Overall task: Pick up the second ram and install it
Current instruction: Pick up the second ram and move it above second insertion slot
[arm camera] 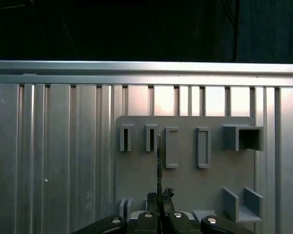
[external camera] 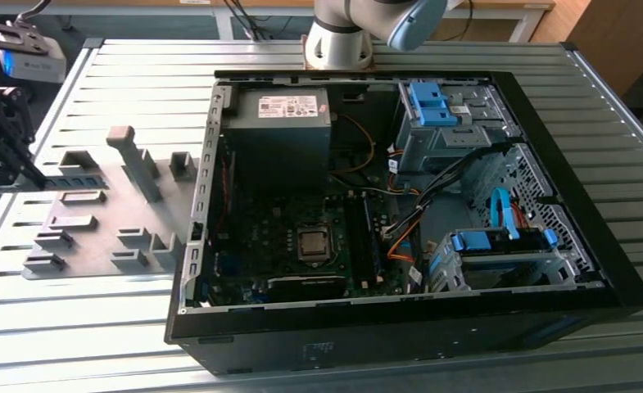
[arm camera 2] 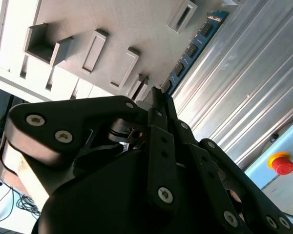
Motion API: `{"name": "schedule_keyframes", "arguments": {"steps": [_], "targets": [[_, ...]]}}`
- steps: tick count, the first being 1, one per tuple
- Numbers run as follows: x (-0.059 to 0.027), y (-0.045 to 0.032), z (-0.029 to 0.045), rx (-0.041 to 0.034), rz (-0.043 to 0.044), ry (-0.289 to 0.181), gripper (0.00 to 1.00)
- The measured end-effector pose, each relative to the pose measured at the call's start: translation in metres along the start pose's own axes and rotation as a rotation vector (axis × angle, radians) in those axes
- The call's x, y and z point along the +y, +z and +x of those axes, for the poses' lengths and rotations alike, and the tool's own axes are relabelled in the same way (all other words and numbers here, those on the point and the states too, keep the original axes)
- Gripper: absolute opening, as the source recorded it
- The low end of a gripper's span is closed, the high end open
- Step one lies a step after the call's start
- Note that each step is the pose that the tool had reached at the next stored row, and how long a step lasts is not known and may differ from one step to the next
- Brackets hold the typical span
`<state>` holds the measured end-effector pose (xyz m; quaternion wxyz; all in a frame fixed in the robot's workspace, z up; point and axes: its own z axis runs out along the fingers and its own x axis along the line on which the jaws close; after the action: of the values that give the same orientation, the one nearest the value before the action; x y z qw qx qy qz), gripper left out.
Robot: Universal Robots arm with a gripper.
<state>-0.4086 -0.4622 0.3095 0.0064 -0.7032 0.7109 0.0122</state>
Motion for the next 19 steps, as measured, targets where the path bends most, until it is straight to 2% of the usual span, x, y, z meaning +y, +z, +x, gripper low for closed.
{"name": "schedule_keyframes", "arguments": {"steps": [19], "targets": [[0.0001, -0.0091, -0.0003, -0.0001, 0.0000, 0.000, 0.14]]}}
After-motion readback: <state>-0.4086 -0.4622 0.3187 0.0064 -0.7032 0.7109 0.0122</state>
